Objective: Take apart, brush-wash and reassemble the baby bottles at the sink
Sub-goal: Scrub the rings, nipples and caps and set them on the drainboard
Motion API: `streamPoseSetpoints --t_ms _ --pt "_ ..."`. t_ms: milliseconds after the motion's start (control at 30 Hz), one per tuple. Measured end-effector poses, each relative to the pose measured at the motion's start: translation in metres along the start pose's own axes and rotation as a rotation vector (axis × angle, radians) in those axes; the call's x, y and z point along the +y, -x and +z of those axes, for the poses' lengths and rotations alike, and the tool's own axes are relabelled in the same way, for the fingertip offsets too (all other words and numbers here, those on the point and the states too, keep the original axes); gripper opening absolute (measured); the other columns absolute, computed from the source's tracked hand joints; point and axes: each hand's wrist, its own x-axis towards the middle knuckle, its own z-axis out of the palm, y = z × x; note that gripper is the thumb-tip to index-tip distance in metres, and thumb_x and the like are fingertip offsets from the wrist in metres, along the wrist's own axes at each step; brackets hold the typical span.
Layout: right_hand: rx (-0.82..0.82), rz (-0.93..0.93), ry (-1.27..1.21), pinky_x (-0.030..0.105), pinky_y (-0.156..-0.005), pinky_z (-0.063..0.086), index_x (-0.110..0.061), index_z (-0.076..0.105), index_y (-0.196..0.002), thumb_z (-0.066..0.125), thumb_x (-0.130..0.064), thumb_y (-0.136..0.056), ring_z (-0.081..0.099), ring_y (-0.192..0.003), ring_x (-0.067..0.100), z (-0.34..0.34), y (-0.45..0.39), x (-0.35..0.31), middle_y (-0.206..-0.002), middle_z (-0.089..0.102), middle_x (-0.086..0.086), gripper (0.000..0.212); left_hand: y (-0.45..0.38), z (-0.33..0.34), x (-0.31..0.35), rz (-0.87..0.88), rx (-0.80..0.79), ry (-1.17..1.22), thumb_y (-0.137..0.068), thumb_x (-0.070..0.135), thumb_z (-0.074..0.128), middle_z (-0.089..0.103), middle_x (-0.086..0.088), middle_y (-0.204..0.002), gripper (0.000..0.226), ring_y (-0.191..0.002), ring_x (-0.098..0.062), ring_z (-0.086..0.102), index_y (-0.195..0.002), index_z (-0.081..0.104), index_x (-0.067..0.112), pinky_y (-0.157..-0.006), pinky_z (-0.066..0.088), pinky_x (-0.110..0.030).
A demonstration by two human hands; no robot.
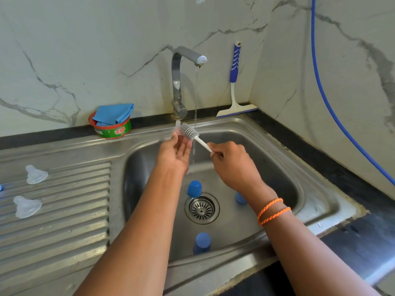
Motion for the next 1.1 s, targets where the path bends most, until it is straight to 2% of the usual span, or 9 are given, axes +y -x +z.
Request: streamPoseSetpoints --t_ms 100,200,333,433,533,667,800,900,1100 --pt "0.048 0.021 -0.020 0.047 -0.072 0.056 -0.033 0.065 -0.142 0.046 -0.030 -0.108 0.065 -0.083 0.041 0.006 0.002 -0.008 -0.102 0.068 0.012 0.039 0.000 0.001 -0.004 -0.096 -0.027 -0.055 -0.102 0.011 0.062 0.070 -0.010 -0.097 0.014 -0.091 -0.021 0.069 -0.109 0.070 0.002 -0.087 0.059 -0.034" --pt "0.083 0.044 -0.107 0.040 -0.062 0.049 -0.026 0.074 -0.120 0.046 -0.023 -0.106 0.060 -0.071 0.033 0.006 0.000 -0.009 -0.087 0.065 0.009 0.032 -0.003 -0.001 -0.005 -0.162 -0.095 -0.144 -0.102 0.008 0.061 0.069 -0.012 -0.092 0.015 -0.085 -0.021 0.069 -0.109 0.069 -0.003 -0.078 0.060 -0.032" --pt "0.099 0.092 -0.177 0.039 -0.064 0.047 -0.024 0.075 -0.106 0.047 -0.019 -0.102 0.057 -0.072 0.031 0.000 -0.008 -0.004 -0.082 0.064 0.007 0.029 0.005 0.003 -0.013 -0.259 -0.196 -0.256 -0.102 0.005 0.060 0.071 -0.013 -0.084 0.014 -0.076 -0.020 0.071 -0.106 0.069 -0.005 -0.074 0.063 -0.031" --pt "0.087 0.078 -0.202 0.037 -0.061 0.045 -0.025 0.075 -0.101 0.049 -0.018 -0.103 0.053 -0.065 0.024 -0.003 -0.009 0.000 -0.074 0.060 0.002 0.027 0.006 0.006 -0.017 -0.221 -0.204 -0.235 -0.103 0.004 0.058 0.072 -0.016 -0.089 0.021 -0.081 -0.022 0.072 -0.120 0.065 -0.006 -0.074 0.065 -0.032" --pt "0.069 0.039 -0.222 0.036 -0.057 0.045 -0.026 0.076 -0.105 0.051 -0.018 -0.104 0.051 -0.060 0.020 -0.003 -0.008 0.001 -0.071 0.057 -0.002 0.027 0.003 0.007 -0.017 -0.144 -0.178 -0.150 -0.104 0.006 0.057 0.073 -0.017 -0.101 0.023 -0.093 -0.024 0.073 -0.123 0.064 -0.005 -0.084 0.063 -0.035" --pt "0.063 0.032 -0.220 0.036 -0.058 0.048 -0.031 0.074 -0.128 0.051 -0.023 -0.105 0.053 -0.059 0.020 -0.002 -0.009 0.000 -0.074 0.059 -0.002 0.034 0.007 0.013 -0.019 -0.081 -0.127 -0.101 -0.107 0.007 0.053 0.069 -0.011 -0.099 0.015 -0.091 -0.018 0.067 -0.106 0.066 0.000 -0.098 0.054 -0.033" --pt "0.059 0.018 -0.204 0.034 -0.058 0.043 -0.030 0.074 -0.129 0.051 -0.023 -0.105 0.050 -0.060 0.020 -0.001 -0.007 0.000 -0.072 0.056 -0.004 0.033 0.004 0.013 -0.017 -0.046 -0.091 -0.069 -0.105 0.007 0.056 0.070 -0.007 -0.102 0.014 -0.089 -0.013 0.065 -0.104 0.069 0.004 -0.083 0.058 -0.030" --pt "0.035 0.028 -0.186 0.031 -0.056 0.039 -0.028 0.074 -0.129 0.051 -0.022 -0.105 0.049 -0.058 0.018 0.000 -0.006 -0.002 -0.071 0.054 -0.005 0.033 0.002 0.012 -0.014 -0.022 -0.057 -0.032 -0.101 0.007 0.063 0.071 -0.008 -0.100 0.008 -0.089 -0.014 0.066 -0.101 0.071 0.003 -0.084 0.060 -0.027" --pt "0.009 0.064 -0.185 0.031 -0.059 0.041 -0.029 0.073 -0.135 0.053 -0.021 -0.104 0.054 -0.063 0.019 -0.004 -0.006 -0.001 -0.085 0.065 0.002 0.038 -0.004 0.009 -0.016 0.035 -0.001 0.020 -0.102 0.005 0.062 0.077 -0.012 -0.097 0.016 -0.084 -0.016 0.075 -0.113 0.070 -0.002 -0.070 0.064 -0.027"
